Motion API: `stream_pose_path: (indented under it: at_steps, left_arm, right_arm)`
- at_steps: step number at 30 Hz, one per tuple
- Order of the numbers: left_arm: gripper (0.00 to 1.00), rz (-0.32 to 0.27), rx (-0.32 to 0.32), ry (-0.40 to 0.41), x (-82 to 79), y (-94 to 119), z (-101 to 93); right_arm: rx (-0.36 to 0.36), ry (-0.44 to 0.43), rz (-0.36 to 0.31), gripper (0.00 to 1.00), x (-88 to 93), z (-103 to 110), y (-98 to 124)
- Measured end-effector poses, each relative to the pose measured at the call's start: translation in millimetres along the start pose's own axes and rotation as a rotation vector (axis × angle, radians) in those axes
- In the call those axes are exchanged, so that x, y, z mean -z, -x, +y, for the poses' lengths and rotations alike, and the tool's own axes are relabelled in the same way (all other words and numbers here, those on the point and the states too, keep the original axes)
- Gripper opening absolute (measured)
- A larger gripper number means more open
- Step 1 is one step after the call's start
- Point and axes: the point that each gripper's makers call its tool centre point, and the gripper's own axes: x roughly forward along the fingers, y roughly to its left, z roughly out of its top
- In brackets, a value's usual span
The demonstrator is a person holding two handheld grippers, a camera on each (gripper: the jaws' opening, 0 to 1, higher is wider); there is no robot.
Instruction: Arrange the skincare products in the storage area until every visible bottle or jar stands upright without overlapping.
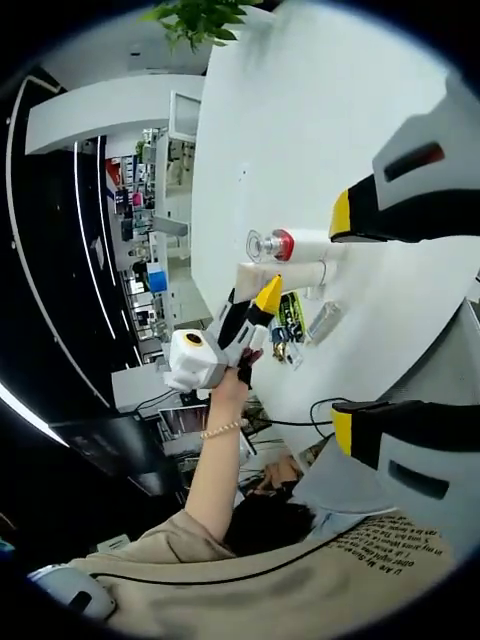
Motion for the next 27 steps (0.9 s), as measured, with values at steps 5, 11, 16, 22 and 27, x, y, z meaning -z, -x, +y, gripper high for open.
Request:
stream_pose_path:
  at_steps: [5, 11, 16, 22, 27]
  left_arm:
    - [0.34, -0.033, -0.051, 0.051, -10.6, 22.1, -9.1]
    - [0.37, -0.088, -0.105, 0.107, -33.8, 63.1, -25.4]
    - [0.44, -0.177, -0.154, 0.19, -55.9, 97.2, -48.1]
    - [0.57, -0.245, -0.21, 0.255, -68.1, 121.5, -76.4]
    - [0.7, -0.275, -0.259, 0.306, -69.2, 136.9, -100.6]
  right_arm:
    - [-0.026, 0.02, -0.002, 0.65, -5.7, 7.0, -7.9]
    - [-0.062, 0.049, -0.009, 0.66, -14.6, 19.9, -14.5]
    - [-0.089, 0.065, -0.018, 0.67, -19.7, 31.3, -19.7]
    - [-0.117, 0.081, -0.022, 0.67, -22.6, 47.2, -21.9]
    - [-0.13, 0.084, -0.022, 0.67, -22.9, 55.7, -17.9]
